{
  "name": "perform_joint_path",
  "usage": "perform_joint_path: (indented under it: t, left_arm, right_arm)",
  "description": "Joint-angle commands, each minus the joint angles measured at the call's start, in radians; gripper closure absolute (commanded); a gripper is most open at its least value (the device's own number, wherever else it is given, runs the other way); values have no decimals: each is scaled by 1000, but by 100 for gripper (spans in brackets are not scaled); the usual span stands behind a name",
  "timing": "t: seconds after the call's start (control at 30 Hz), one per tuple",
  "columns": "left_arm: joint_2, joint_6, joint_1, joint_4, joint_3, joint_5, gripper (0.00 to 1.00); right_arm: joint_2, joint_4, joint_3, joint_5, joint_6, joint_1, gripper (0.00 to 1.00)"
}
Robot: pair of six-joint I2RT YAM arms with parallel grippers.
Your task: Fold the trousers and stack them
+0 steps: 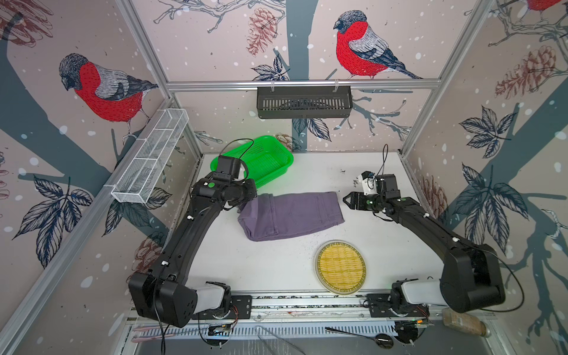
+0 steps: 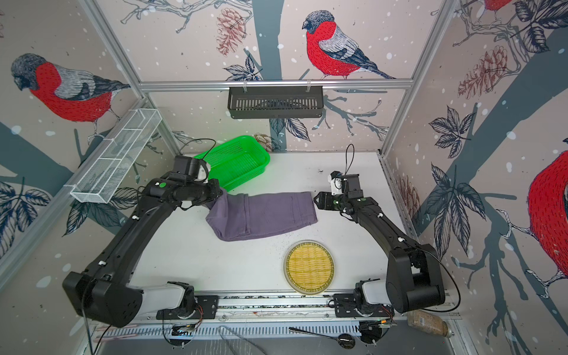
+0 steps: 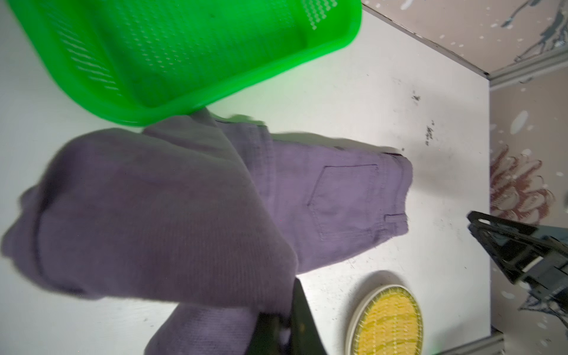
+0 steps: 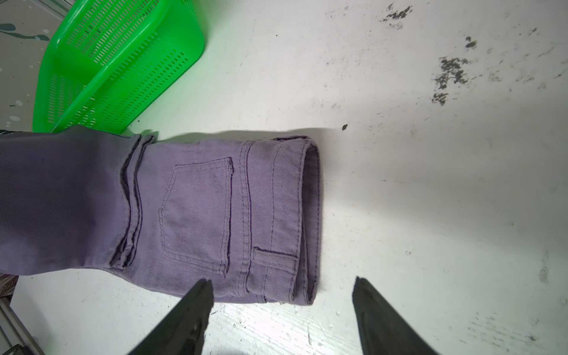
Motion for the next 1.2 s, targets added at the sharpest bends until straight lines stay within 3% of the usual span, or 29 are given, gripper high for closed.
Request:
perform_joint_path:
  t: [0.0, 0.27, 0.37, 0.5, 0.9, 1.17]
  left_arm:
    - [37, -111, -110, 82, 33, 17, 100]
    - [193, -186, -331, 149, 84, 33, 100]
    - [251, -181, -351, 180, 109, 39, 100]
    - [371, -119, -381, 86, 261, -22, 100]
    - [662, -59, -454, 68, 480, 62, 100]
    - [771, -100, -462, 114, 553, 98, 100]
  right_arm:
    - [-1, 20, -1, -17, -1, -5, 25]
    - [-15, 25, -12, -26, -4, -21, 25]
    - [-25, 28, -17, -31, -1, -25, 25]
    - [-44, 29, -22, -31, -3, -33, 25]
    - [-57, 43, -32, -41, 5, -59, 25]
    - [-56, 45, -37, -41, 5, -64, 25]
